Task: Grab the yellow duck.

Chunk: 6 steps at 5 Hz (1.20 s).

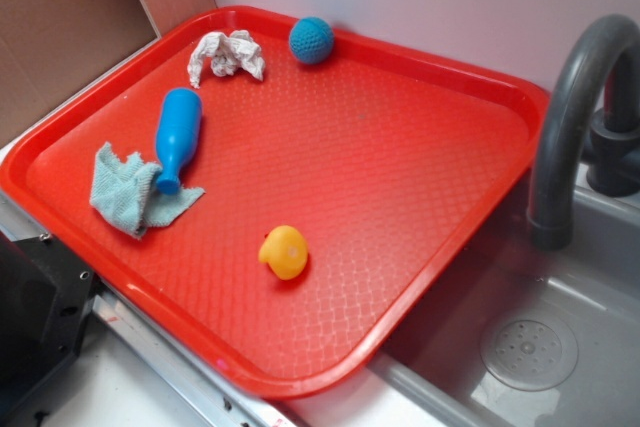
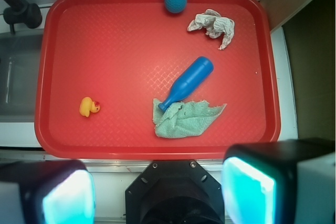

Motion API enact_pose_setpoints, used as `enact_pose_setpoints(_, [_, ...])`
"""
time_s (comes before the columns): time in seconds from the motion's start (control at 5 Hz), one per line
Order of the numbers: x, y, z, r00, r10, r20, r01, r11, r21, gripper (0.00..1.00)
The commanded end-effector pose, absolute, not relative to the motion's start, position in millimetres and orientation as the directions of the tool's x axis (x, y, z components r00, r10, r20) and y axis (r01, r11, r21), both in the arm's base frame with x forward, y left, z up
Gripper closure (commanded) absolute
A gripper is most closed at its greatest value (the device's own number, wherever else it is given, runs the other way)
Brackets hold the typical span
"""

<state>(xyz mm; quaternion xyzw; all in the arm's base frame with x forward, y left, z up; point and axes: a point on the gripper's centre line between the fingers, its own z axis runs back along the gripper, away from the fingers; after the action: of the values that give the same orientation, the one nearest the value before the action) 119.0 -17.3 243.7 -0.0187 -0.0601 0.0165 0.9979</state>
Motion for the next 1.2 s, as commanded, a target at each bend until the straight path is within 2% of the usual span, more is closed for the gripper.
enact_pose_setpoints(0.0, [119.0,-17.3,243.7,0.992,0.035,0.119,-0.031,0.999,-0.039,0.0])
enact_pose_setpoints(0.2, [144.8,-39.5,234.4,0.962,-0.229,0.151,0.212,0.97,0.119,0.0])
enact_pose_setpoints(0.6, [162.0,-85.7,214.0,0.801,-0.566,0.195,0.543,0.824,0.16,0.0])
enact_pose_setpoints(0.8, [165.5,-107.1,198.4,0.709,-0.678,0.194,0.675,0.732,0.094,0.0])
enact_pose_setpoints(1.0, [170.3,-116.3,179.3,0.677,-0.705,0.212,0.719,0.695,0.019,0.0])
